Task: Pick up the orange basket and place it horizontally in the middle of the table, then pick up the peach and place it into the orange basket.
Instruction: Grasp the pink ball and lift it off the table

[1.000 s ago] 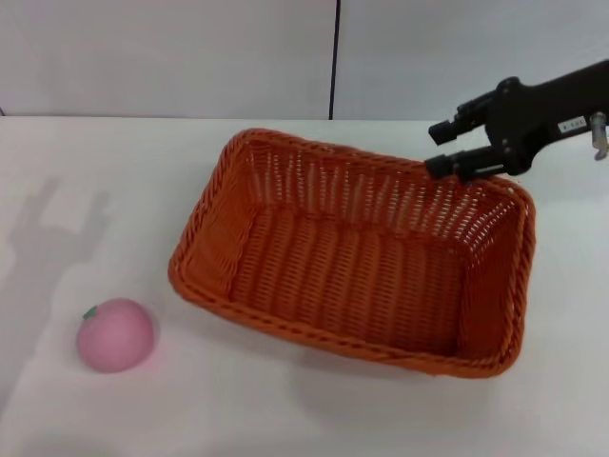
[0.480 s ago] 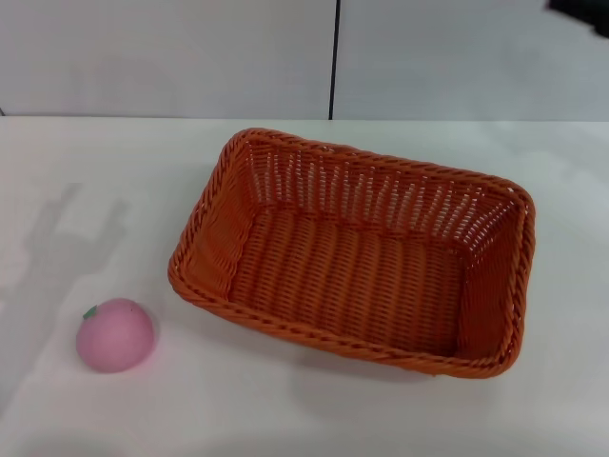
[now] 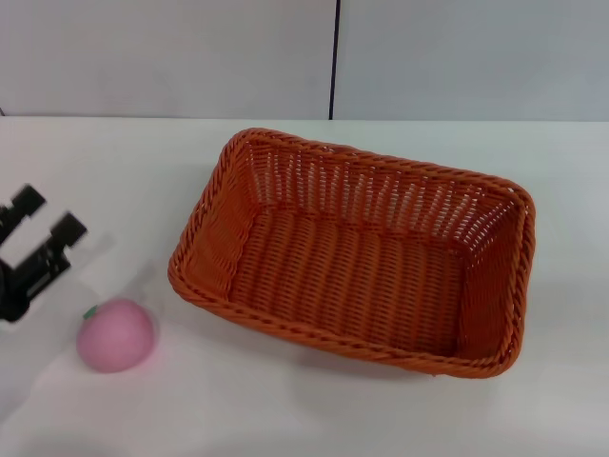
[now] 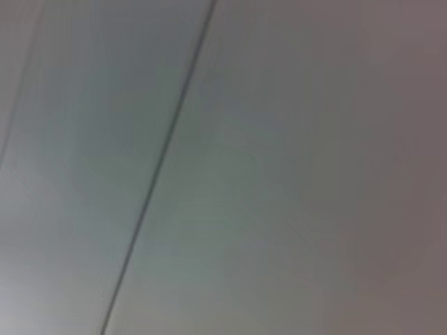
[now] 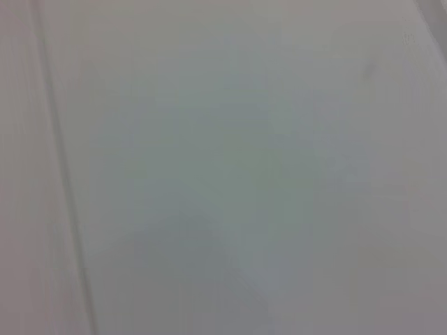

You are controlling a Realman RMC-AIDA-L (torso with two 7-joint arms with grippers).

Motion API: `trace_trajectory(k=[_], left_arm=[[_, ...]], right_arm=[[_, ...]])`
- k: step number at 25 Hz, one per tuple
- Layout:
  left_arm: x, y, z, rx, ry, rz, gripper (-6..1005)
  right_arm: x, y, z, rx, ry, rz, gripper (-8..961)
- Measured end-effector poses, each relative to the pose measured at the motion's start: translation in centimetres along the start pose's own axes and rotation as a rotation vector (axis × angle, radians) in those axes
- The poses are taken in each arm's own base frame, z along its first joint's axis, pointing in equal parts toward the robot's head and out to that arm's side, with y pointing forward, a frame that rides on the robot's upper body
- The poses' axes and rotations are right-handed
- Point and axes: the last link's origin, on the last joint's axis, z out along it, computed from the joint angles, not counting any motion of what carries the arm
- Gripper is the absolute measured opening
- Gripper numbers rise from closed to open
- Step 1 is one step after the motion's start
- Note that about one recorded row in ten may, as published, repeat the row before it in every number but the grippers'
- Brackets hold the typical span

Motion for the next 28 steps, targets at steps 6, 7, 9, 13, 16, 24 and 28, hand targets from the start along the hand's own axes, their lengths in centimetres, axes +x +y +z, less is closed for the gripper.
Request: trace_trajectory(k=[6, 7, 9, 13, 16, 24, 28], left_arm=[[-1.5, 0.2, -2.5, -0.018, -0.195, 0.01, 720], [-1.5, 0.2, -2.5, -0.018, -0.195, 0.01, 718], [-1.7, 0.2, -2.9, -0.024, -0.226, 0.01, 714], [-2.6, 0.0, -3.2, -0.002, -0.295, 0.017, 705], [-3.4, -0.1, -2.7, -0.005, -0.345, 0.019, 698], [-4.7, -0.4, -1.7, 0.01, -0.392, 0.058, 680], [-5.2, -0.4, -1.3, 0.009, -0.415, 0.062, 672]], right_arm=[[-0.9, -0.6, -3.4, 0.076, -0.113, 0.04, 470], [-0.9, -0.6, -3.6, 0.083, -0.119, 0.043, 470], [-0.8, -0.6, -3.7, 0.089, -0.124, 0.048, 470], [-0.3, -0.4, -3.8, 0.093, -0.129, 0.07, 470], [-0.1, -0.2, -3.7, 0.089, -0.13, 0.076, 470], [-0.1, -0.1, -3.6, 0.08, -0.132, 0.079, 470], [-0.1, 0.0, -3.6, 0.08, -0.134, 0.079, 470]])
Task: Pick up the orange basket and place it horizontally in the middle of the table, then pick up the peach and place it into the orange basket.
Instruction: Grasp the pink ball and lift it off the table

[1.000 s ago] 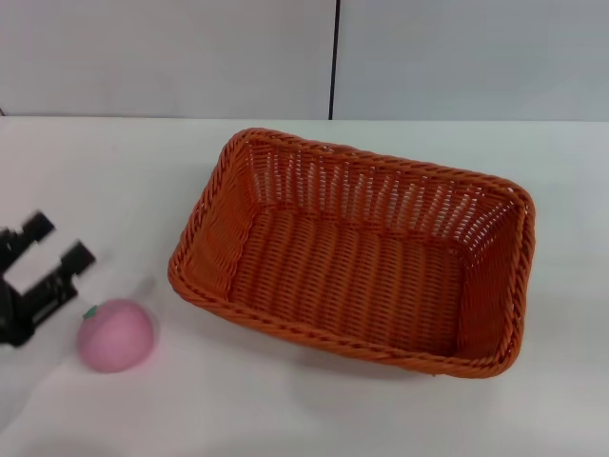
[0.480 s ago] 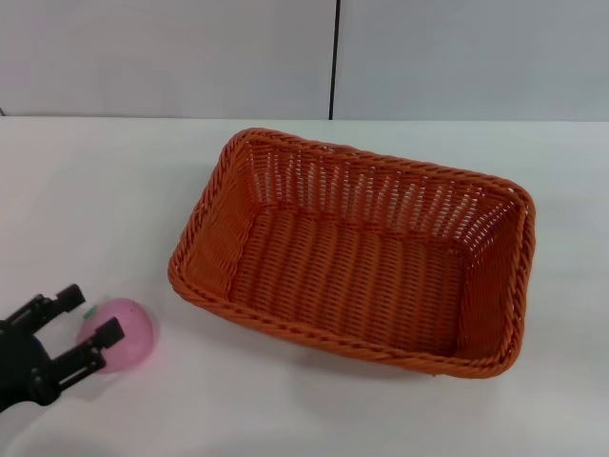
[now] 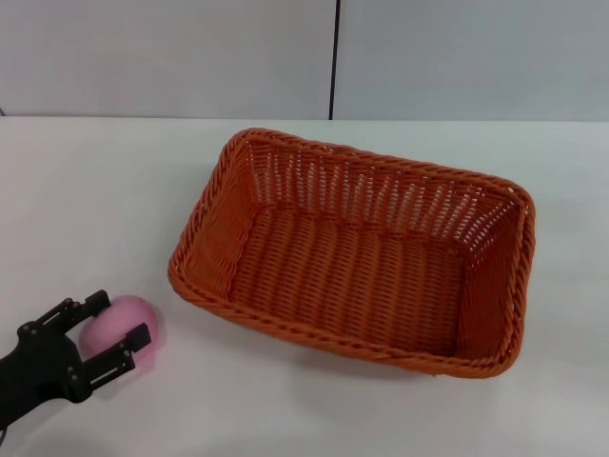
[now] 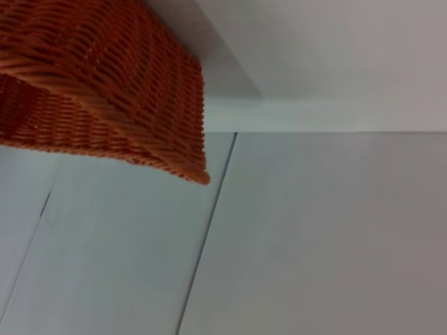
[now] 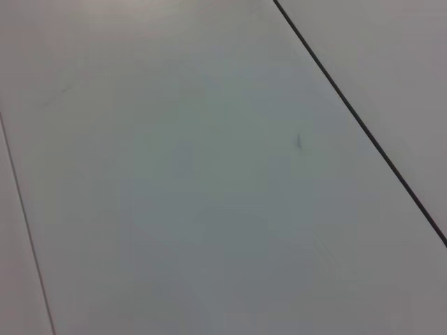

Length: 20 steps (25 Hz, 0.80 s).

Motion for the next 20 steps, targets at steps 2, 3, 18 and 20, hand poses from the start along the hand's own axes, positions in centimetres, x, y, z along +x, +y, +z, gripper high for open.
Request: trace_trajectory(k=[2, 3, 18, 20], left_arm=[[-0.03, -0.03, 0.07, -0.001, -0.005, 0.002, 667], [-0.02, -0.05, 0.09, -0.001, -0.006, 0.003, 665], [-0.07, -0.46, -0.37, 0.062, 0.021, 0.038, 421], [-0.05, -0.44, -0.37, 0.062, 0.023, 0.038, 377]], right_arm=[[-0.01, 0.02, 0.01, -0.001, -0.001, 0.0, 470], [-0.01, 0.05, 0.03, -0.004, -0.001, 0.0, 470], [-0.05, 0.01, -0.17, 0.001, -0.002, -0.001, 470], [-0.05, 0.01, -0.2, 0.001, -0.001, -0.001, 470]])
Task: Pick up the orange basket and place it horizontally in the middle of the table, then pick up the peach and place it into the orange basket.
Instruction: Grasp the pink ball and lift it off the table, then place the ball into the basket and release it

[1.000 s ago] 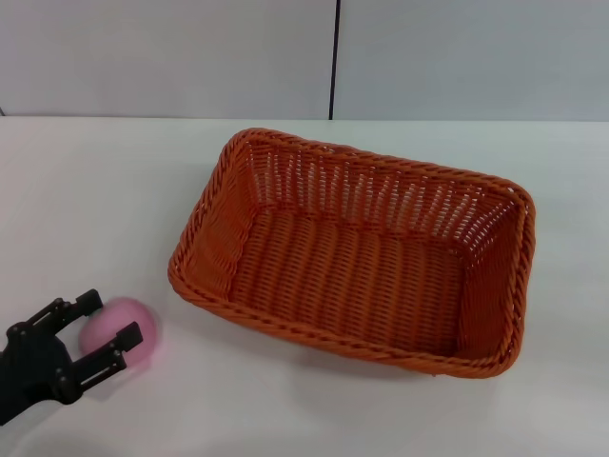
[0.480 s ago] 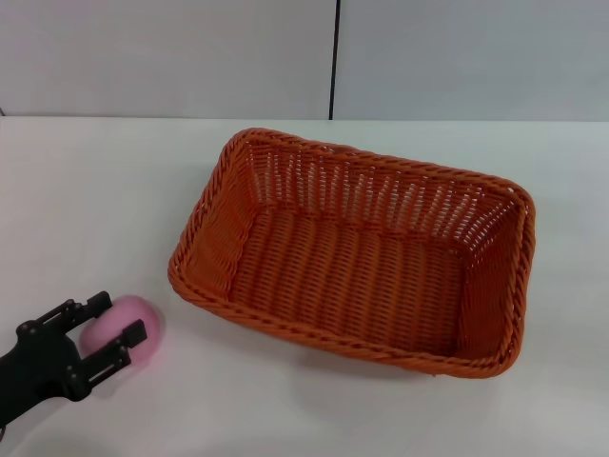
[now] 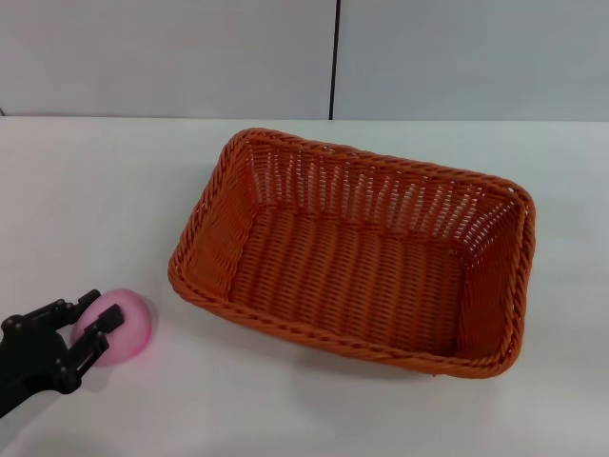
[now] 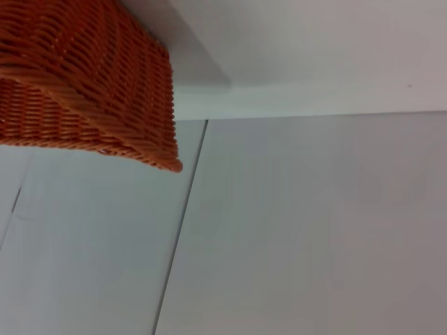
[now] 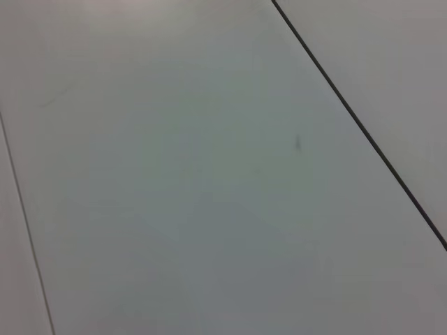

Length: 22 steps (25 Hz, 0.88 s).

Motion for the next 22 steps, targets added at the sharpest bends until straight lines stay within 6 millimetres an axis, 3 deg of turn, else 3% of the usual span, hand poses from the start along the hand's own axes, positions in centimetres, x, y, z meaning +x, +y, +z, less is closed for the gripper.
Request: trace_trajectory(k=[7, 13, 17, 22], left_arm=[[0.7, 0.1, -0.1, 0.001, 0.055, -0.003, 287], [2.9, -0.7, -1.9, 0.109, 0.261, -0.011, 224], [4.1, -0.5, -2.0, 0.115, 0.368, -0.01, 179], [6.8, 0.1, 0.7, 0.05, 0.542, -0.018, 115]], right_arm=[[0.0, 0.0, -0.2, -0.001, 0.0, 0.003, 470], [0.1, 0.3, -0.5, -0.007, -0.012, 0.023, 470], [0.1, 0.3, -0.5, -0.01, -0.015, 0.024, 470], [0.2, 0.4, -0.3, -0.015, -0.016, 0.025, 470]])
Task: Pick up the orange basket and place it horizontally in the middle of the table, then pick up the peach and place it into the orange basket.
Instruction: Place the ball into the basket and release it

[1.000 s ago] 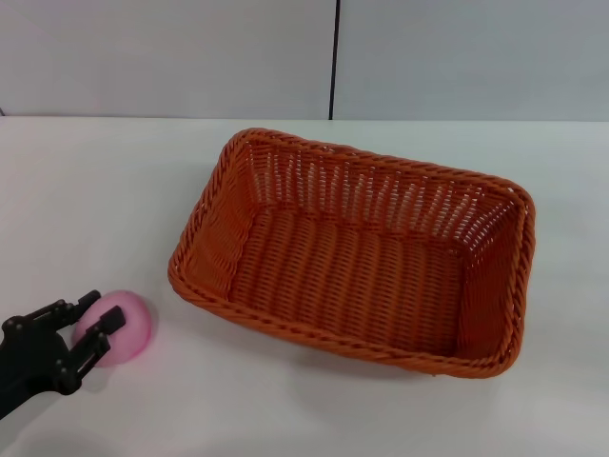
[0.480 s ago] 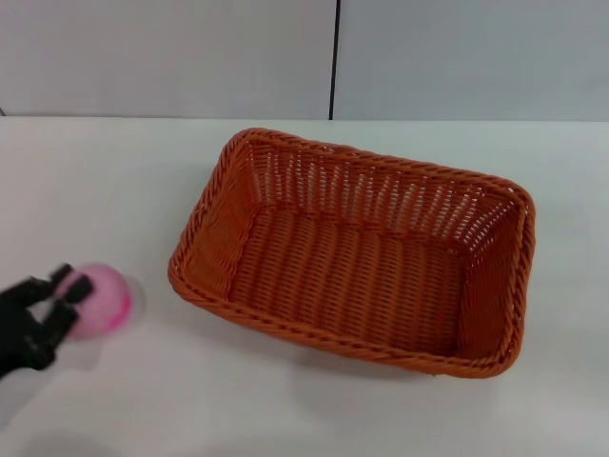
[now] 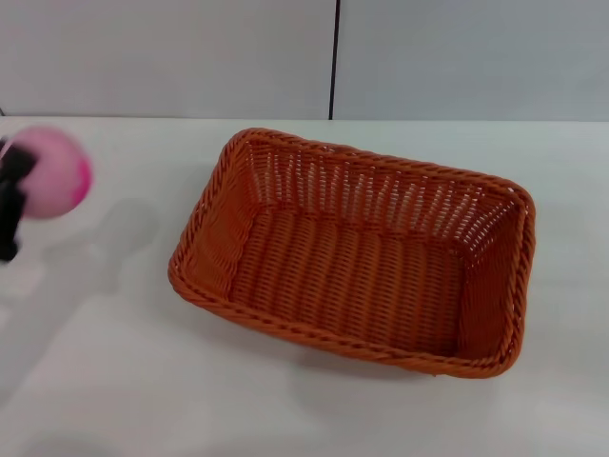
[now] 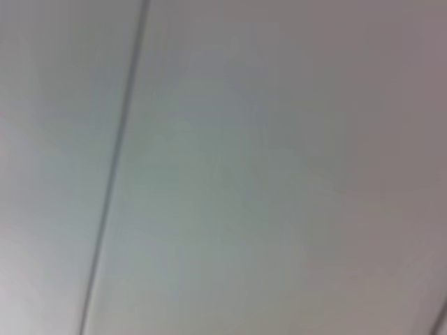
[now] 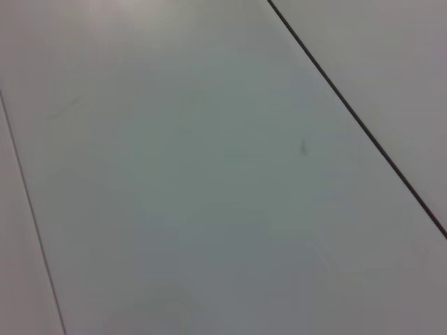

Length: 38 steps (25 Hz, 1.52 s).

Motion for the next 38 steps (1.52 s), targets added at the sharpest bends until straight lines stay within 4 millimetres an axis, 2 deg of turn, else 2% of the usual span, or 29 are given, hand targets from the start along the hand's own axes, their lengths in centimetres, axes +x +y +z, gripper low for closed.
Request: trace_trajectory(k=[1, 2, 8, 9, 12, 14, 15, 17, 21, 30, 35, 38], left_arm=[[0.0, 0.6, 2.5, -0.062, 0.04, -0.02, 106], [0.0, 0.6, 2.5, -0.062, 0.04, -0.02, 97], [-1.1, 3.1, 8.2, -0.249, 0.028, -0.071, 53], [-1.8, 3.8, 9.4, -0.291, -0.011, -0.083, 47], [-3.2, 4.9, 11.0, -0.37, -0.119, -0.089, 59], [-3.2, 4.9, 11.0, -0.37, -0.119, -0.089, 76], [-4.2, 5.4, 11.8, -0.4, -0.189, -0.092, 85], [-4.9, 5.9, 12.4, -0.379, -0.204, -0.105, 103], [-5.2, 6.0, 12.8, -0.367, -0.208, -0.107, 138], [-5.2, 5.7, 12.9, -0.354, -0.218, -0.099, 352], [-5.0, 5.3, 12.7, -0.337, -0.202, -0.098, 617], [-4.4, 4.7, 12.3, -0.296, -0.158, -0.106, 713]], right_arm=[[0.1, 0.1, 0.2, -0.006, 0.003, 0.002, 470], [0.1, 0.1, 0.2, -0.008, 0.004, 0.003, 470], [0.2, 0.2, 0.3, -0.011, 0.008, 0.005, 470], [0.2, 0.1, 0.2, -0.01, 0.009, 0.005, 470], [0.2, 0.1, 0.1, -0.007, 0.01, 0.005, 470], [0.3, 0.1, 0.1, -0.006, 0.011, 0.009, 470], [0.4, 0.1, 0.1, -0.004, 0.01, 0.012, 470], [0.5, 0.1, 0.1, -0.004, 0.01, 0.016, 470], [0.5, 0.1, 0.4, -0.009, 0.01, 0.016, 470], [0.6, 0.2, 0.7, -0.014, 0.006, 0.018, 470], [0.5, 0.2, 0.6, -0.011, 0.005, 0.017, 470], [0.5, 0.2, 0.4, -0.008, 0.005, 0.017, 470]])
